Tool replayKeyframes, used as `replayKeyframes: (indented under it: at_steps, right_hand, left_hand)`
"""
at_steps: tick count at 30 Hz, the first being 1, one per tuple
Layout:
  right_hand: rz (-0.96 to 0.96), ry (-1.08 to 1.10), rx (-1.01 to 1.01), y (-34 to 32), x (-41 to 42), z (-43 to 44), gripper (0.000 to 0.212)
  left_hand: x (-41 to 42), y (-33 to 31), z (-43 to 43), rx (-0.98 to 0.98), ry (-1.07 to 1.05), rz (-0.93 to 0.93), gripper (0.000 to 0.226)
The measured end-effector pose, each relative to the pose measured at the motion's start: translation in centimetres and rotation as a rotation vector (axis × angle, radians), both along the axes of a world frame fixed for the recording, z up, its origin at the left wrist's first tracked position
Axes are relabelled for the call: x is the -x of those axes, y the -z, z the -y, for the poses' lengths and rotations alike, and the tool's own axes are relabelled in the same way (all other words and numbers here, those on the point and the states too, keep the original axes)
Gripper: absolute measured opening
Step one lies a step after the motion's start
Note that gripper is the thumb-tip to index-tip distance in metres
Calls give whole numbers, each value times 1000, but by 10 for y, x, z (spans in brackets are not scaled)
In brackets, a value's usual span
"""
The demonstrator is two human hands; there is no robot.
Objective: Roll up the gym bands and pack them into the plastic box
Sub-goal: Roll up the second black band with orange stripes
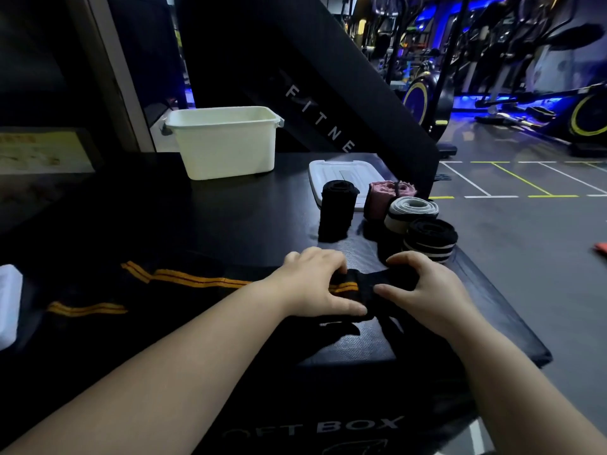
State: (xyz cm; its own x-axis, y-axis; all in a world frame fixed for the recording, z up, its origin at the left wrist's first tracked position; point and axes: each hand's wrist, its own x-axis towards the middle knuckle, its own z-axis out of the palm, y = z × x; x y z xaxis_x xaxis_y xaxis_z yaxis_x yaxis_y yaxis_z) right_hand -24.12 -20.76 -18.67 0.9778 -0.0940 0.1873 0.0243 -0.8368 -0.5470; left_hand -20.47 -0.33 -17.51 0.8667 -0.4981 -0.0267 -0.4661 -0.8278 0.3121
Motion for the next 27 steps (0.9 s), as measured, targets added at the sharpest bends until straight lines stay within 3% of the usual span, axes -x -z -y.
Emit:
replayKeyframes:
  at_steps: [5, 12, 17, 23, 27]
  right_hand:
    - [111, 42, -17, 12, 5, -5, 50]
    - [127, 57, -144, 18, 5, -8, 44]
    - [127, 65, -215, 22, 2, -7, 36]
    - [151, 89, -257, 24, 0, -6, 33]
    - [164, 98, -265, 26, -1, -6, 31]
  left_hand:
    - [6, -4, 13, -12, 33, 50, 82]
    - [1, 6, 19, -9, 59, 80, 80]
    - [-3, 13, 22, -52, 63, 85, 93]
    - [-3, 18, 32, -2, 11, 142, 64]
    - [-1, 19, 35, -29, 18, 172, 64]
